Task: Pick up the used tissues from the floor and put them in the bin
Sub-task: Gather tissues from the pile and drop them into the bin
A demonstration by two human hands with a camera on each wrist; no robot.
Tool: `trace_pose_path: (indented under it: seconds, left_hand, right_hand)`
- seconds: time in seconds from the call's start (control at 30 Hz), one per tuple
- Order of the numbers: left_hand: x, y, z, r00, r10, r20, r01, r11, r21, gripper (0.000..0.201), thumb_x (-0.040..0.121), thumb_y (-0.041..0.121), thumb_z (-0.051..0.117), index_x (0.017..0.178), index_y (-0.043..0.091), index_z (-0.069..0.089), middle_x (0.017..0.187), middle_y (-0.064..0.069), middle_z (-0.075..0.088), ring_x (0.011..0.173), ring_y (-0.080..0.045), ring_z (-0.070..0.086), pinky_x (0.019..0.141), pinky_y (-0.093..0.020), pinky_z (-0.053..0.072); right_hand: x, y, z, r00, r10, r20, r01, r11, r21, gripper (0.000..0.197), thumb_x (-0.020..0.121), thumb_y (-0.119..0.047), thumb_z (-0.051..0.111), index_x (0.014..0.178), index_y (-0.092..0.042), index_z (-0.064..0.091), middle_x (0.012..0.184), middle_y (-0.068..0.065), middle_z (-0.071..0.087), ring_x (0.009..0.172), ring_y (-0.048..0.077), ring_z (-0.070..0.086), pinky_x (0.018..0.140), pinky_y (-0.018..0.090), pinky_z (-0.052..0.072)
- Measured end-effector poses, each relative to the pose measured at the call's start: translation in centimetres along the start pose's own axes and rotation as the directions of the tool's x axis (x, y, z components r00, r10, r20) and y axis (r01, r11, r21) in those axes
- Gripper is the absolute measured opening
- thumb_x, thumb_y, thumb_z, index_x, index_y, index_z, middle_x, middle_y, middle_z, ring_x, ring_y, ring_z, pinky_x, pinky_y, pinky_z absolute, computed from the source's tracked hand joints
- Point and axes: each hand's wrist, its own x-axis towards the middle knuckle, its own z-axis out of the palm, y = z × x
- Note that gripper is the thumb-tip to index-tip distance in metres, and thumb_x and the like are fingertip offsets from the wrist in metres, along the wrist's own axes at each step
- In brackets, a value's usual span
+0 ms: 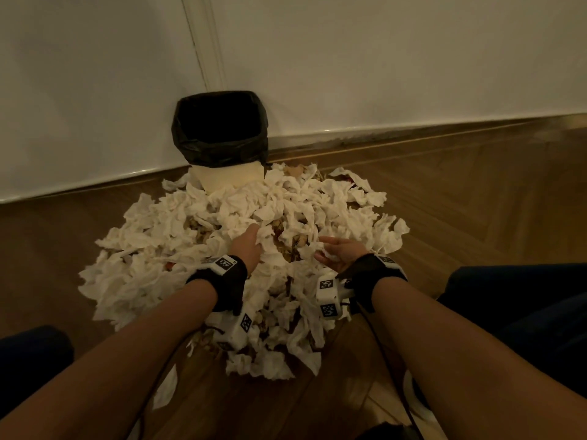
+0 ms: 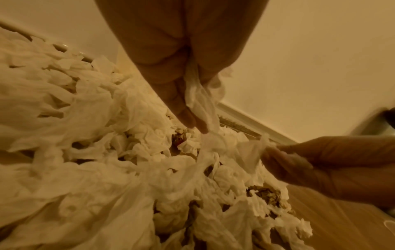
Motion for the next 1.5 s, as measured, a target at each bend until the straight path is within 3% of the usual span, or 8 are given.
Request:
trace_pose_path:
  seconds: [0.1, 0.23, 0.4, 0.6, 0.8, 1.07, 1.4, 1.5]
  left_hand:
    - [-0.1, 0.5, -1.0, 0.999, 0.041, -0.009, -0.042, 0.987, -0.156, 0.032, 0.099, 0.009, 0.034, 0.124, 0.008, 0.054, 0.126, -0.018, 0.054, 0.093, -0.029, 0.057, 0.057, -0.014, 0.050]
    - [-0.3, 2.3, -3.2, 0.995, 0.017, -0.096, -0.041, 0.966, -0.254, 0.037, 0.100, 0.024, 0.039, 0.134, 0.010, 0.041, 0.132, -0.015, 0.051, 0.116, -0.030, 0.051, 0.089, -0.030, 0.040]
    - [-1.2, 4.8, -7.1, 0.982, 0.111, -0.155, -0.144, 0.965, -0.218, 0.056, 0.084, 0.023, 0.066, 0.129, 0.009, 0.035, 0.118, -0.006, 0.053, 0.108, -0.023, 0.052, 0.085, -0.029, 0.040]
    - [-2.8, 6.8, -11.4, 0.969, 0.128, -0.211, -0.190, 0.932, -0.310, 0.026, 0.099, 0.008, 0.034, 0.124, 0.003, 0.040, 0.126, -0.015, 0.050, 0.091, -0.022, 0.059, 0.075, -0.021, 0.050]
    - [-4.9, 6.8, -14.3, 0.939, 0.148, -0.310, -0.271, 0.874, -0.404, 0.022, 0.098, 0.010, 0.037, 0.118, 0.018, 0.040, 0.112, -0.016, 0.052, 0.085, -0.026, 0.058, 0.077, -0.046, 0.055]
    - [-5.1, 6.9, -16.3, 0.959, -0.004, -0.285, -0.147, 0.849, -0.507, 0.046, 0.095, 0.035, 0.038, 0.131, 0.007, 0.044, 0.139, -0.022, 0.040, 0.127, -0.037, 0.040, 0.108, -0.047, 0.032]
    - [-0.8, 8.4, -21.1, 0.893, 0.025, -0.449, -0.299, 0.778, -0.552, 0.033, 0.096, 0.001, 0.042, 0.128, -0.004, 0.051, 0.129, -0.023, 0.054, 0.121, -0.036, 0.050, 0.104, -0.037, 0.039]
    - [0.9, 7.3, -22.1, 0.841, 0.044, -0.539, -0.361, 0.788, -0.499, 0.029, 0.092, 0.000, 0.048, 0.118, 0.003, 0.060, 0.122, -0.018, 0.060, 0.111, -0.028, 0.057, 0.094, -0.029, 0.044]
  right_hand:
    - [-1.2, -0.6, 0.6, 0.999, -0.033, 0.003, 0.033, 0.999, 0.037, 0.046, 0.093, 0.018, 0.022, 0.122, 0.003, 0.054, 0.120, 0.022, 0.043, 0.111, 0.037, 0.052, 0.079, 0.043, 0.050]
    - [-3.4, -2.3, 2.8, 0.995, -0.095, -0.027, 0.097, 0.992, 0.076, 0.030, 0.099, -0.001, 0.036, 0.119, -0.004, 0.058, 0.101, 0.013, 0.047, 0.064, 0.020, 0.040, 0.058, 0.028, 0.045]
    - [-6.7, -5.1, 5.5, 0.970, -0.210, 0.121, 0.199, 0.975, 0.100, 0.037, 0.096, -0.003, 0.046, 0.133, -0.009, 0.045, 0.097, 0.008, 0.047, 0.068, 0.015, 0.038, 0.053, 0.021, 0.043]
    - [-10.0, -6.8, 7.6, 0.908, -0.400, 0.126, 0.397, 0.916, 0.047, 0.046, 0.093, 0.015, 0.034, 0.138, 0.009, 0.029, 0.087, 0.006, 0.047, 0.076, 0.015, 0.053, 0.065, 0.021, 0.056]
    - [-13.5, -5.9, 9.8, 0.921, -0.349, 0.173, 0.328, 0.934, 0.140, 0.025, 0.102, -0.008, 0.031, 0.085, -0.010, 0.050, 0.065, 0.007, 0.040, 0.053, 0.016, 0.039, 0.038, 0.018, 0.039]
    - [-14.8, -6.5, 13.3, 0.921, -0.348, 0.174, 0.368, 0.925, -0.099, 0.026, 0.094, -0.017, 0.028, 0.070, -0.016, 0.037, 0.064, 0.001, 0.027, 0.052, 0.013, 0.021, 0.050, 0.026, 0.017]
    - [-13.6, -14.7, 19.4, 0.688, -0.626, 0.367, 0.685, 0.395, -0.612, 0.031, 0.095, -0.007, 0.046, 0.123, 0.000, 0.058, 0.123, 0.017, 0.058, 0.094, 0.021, 0.055, 0.079, 0.028, 0.044]
    - [-11.3, -16.5, 20.5, 0.621, -0.712, 0.328, 0.702, 0.318, -0.637, 0.024, 0.092, -0.011, 0.054, 0.114, -0.005, 0.060, 0.110, 0.011, 0.058, 0.092, 0.022, 0.052, 0.079, 0.030, 0.044]
